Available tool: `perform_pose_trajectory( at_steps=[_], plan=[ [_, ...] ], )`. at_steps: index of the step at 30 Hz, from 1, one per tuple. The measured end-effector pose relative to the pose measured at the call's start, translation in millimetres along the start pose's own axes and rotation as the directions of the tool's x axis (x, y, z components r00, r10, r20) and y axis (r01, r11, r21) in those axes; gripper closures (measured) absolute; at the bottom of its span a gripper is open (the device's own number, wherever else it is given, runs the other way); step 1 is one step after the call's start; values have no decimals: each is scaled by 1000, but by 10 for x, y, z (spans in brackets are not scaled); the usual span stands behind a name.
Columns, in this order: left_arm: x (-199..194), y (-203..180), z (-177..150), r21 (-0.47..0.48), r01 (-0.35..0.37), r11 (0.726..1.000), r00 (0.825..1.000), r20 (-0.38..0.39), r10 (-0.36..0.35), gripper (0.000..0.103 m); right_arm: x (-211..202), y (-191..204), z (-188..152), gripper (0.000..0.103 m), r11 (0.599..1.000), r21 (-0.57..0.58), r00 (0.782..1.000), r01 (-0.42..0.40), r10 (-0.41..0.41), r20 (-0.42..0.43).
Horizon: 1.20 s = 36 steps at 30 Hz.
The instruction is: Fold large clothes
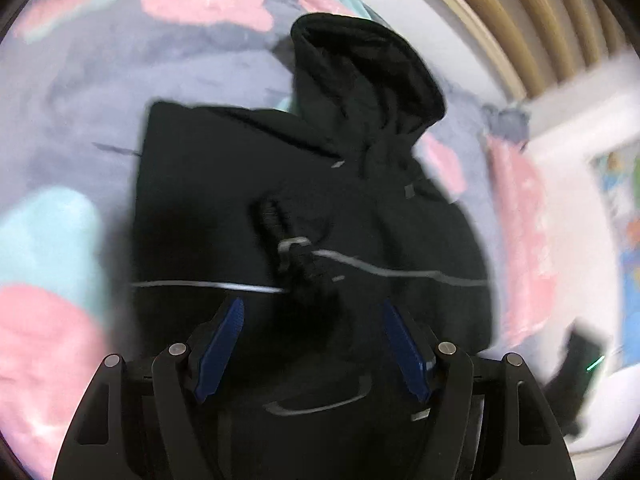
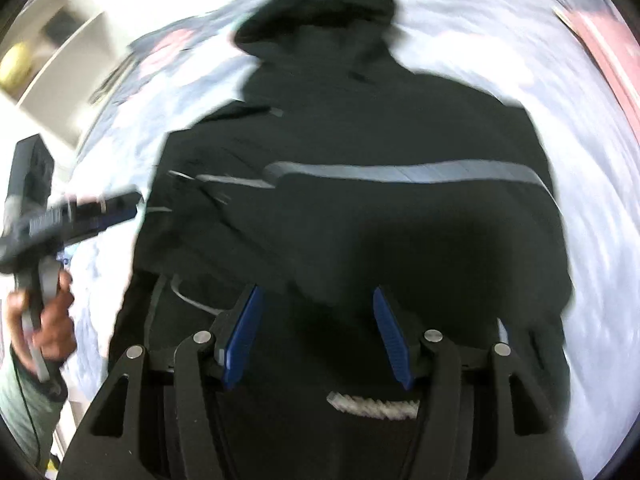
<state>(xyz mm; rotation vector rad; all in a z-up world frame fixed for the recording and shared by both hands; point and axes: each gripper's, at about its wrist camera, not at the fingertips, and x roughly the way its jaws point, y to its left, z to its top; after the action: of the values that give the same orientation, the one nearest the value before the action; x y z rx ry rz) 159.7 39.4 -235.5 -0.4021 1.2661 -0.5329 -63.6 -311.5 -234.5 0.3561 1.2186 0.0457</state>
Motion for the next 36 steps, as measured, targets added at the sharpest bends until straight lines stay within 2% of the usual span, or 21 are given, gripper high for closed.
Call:
perform_pose_trajectory(
  at_steps=[1,2,5,6,7,8,10,13,15,17,19,20,21,23,24,28,31,33,34,36],
  plan=[
    [24,-5,-3,-14,23,1000,1000,8,-23,30,-23,-112,-60,42,1000,17,1000,15,-15,-7],
    [82,-23,10,-18,11,1000,1000,16,-11,30,-63,-213,-132,42,999,29,1000,22,-21,-14],
    [388,-38,84,-23,-68,997,997,-27,67,32,-54,-384,-276,42,997,58,999,41,-40,-33],
    [470,-27,96,-27,-84,996,996,-34,83,40,-66,-430,-309,42,997,64,998,50,-48,-36],
    [529,-30,104,-25,-87,996,996,-36,86,82,-54,-458,-315,42,996,67,998,57,-55,-35],
    [593,-42,110,-13,-108,994,993,-46,107,83,-71,-484,-323,42,995,70,998,65,-63,-31],
    [527,-101,110,13,-139,990,990,-10,140,85,-123,-555,-322,42,995,71,997,77,-76,-18],
    [55,-129,112,32,-104,994,990,95,100,85,-223,-596,-152,42,994,59,995,94,-95,15],
    [-237,-18,108,21,-100,995,987,132,96,85,-258,-599,48,42,994,53,993,96,-99,57],
    [-282,152,93,5,-98,995,990,102,97,82,-210,-573,238,42,993,48,990,112,-116,84],
    [-84,389,60,-23,-127,992,992,9,127,79,-4,-536,435,42,987,43,984,157,-160,82],
    [105,516,17,-32,-166,986,985,-59,163,79,120,-524,502,42,983,37,981,178,-180,71],
    [191,567,-18,-21,-177,984,982,-74,175,79,248,-524,550,42,979,33,978,199,-201,52],
    [313,616,-69,3,-171,985,983,-65,171,77,643,-591,590,42,967,38,967,252,-250,-45],
    [350,645,-79,-12,-164,986,984,-66,163,77,755,-626,584,41,965,45,964,258,-254,-72],
    [177,604,-58,-21,-135,991,989,-63,133,75,755,-653,612,38,963,50,962,266,-262,-81],
    [-182,535,-80,6,-159,987,987,-12,159,66,591,-619,638,38,966,28,965,256,-254,-65],
    [-519,447,-98,32,-261,965,963,83,257,66,352,-576,639,38,978,38,979,203,-203,-9],
    [-632,408,-104,46,-270,962,958,117,263,65,259,-549,637,37,983,39,984,177,-178,21],
    [-757,235,-102,78,-220,972,965,165,205,58,149,-444,632,37,989,24,987,145,-147,66]
  ],
)
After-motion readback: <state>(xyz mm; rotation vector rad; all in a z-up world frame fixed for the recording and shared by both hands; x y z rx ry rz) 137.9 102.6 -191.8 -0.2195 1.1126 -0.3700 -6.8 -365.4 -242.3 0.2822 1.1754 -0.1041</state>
